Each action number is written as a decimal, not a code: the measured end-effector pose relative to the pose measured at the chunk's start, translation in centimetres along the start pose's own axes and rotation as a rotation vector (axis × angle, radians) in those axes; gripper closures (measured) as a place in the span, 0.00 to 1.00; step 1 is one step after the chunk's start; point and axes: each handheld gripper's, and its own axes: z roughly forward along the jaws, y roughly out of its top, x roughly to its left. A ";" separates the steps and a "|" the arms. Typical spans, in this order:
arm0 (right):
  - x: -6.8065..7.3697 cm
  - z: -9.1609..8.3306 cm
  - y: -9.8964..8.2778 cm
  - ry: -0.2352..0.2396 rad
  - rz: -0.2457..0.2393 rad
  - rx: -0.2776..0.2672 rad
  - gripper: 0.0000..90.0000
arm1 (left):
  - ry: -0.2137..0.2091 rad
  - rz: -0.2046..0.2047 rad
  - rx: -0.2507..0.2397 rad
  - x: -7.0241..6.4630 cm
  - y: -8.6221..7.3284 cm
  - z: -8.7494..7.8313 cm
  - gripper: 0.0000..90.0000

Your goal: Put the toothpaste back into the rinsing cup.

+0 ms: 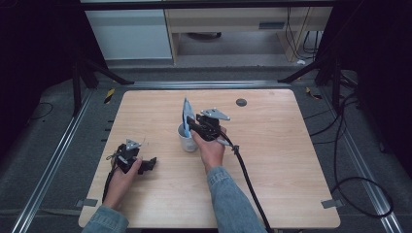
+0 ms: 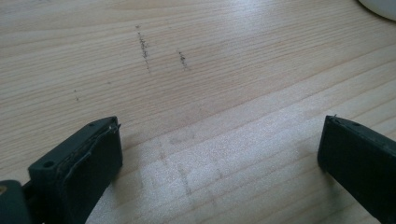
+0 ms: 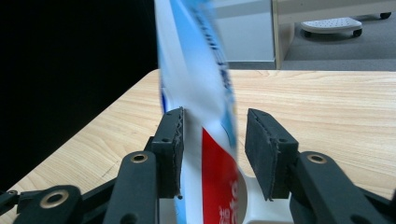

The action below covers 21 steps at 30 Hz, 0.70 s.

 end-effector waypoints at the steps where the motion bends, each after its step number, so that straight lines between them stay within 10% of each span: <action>1: 0.0 0.0 0.0 0.001 -0.001 0.001 0.64 | 0.000 0.000 0.000 0.0 0.0 0.0 0.00; 21: 0.4 -0.8 0.8 -0.044 -0.089 0.037 0.60 | 0.000 0.000 0.000 0.0 0.0 0.0 0.00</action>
